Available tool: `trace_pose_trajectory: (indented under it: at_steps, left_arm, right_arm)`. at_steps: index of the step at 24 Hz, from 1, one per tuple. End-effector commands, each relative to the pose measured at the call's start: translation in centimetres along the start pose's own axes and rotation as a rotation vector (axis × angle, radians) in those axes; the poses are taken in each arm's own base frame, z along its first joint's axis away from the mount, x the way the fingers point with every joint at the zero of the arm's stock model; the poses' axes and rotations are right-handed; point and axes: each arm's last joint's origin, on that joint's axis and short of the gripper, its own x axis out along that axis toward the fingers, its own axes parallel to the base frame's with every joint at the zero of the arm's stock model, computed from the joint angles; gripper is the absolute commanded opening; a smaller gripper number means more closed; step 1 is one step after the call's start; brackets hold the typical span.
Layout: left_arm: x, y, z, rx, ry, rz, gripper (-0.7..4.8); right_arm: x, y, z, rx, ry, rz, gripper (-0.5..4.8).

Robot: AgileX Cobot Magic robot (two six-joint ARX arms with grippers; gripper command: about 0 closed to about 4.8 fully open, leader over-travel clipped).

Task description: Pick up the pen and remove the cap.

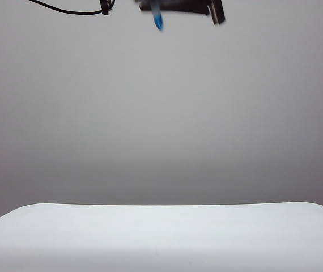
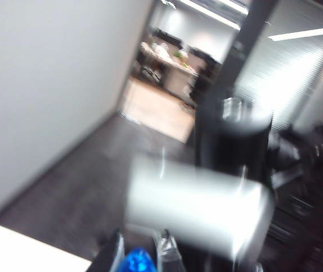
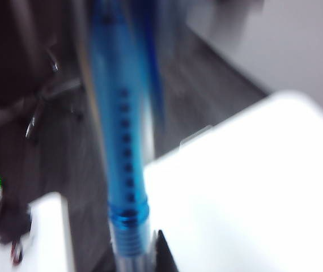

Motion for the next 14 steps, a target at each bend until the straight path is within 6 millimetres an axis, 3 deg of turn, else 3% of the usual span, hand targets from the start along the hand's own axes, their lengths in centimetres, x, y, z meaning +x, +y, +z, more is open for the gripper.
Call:
trace_pose_trajectory:
  at_steps: [1, 8, 14]
  left_arm:
    - [-0.2, -0.5, 1.0, 0.073, -0.048, 0.019, -0.06]
    - [-0.4, -0.4, 1.2, 0.121, -0.067, 0.048, -0.06]
    - [-3.4, 2.0, 1.1, 0.034, -0.116, 0.353, -0.05]
  right_arm:
    - [0.4, -0.3, -1.6, 0.055, 0.074, 0.007, -0.03]
    - [0.6, -0.6, -2.5, 0.078, 0.101, -0.036, -0.03]
    - [0.3, -1.1, -3.4, 0.122, 0.177, -0.215, -0.03]
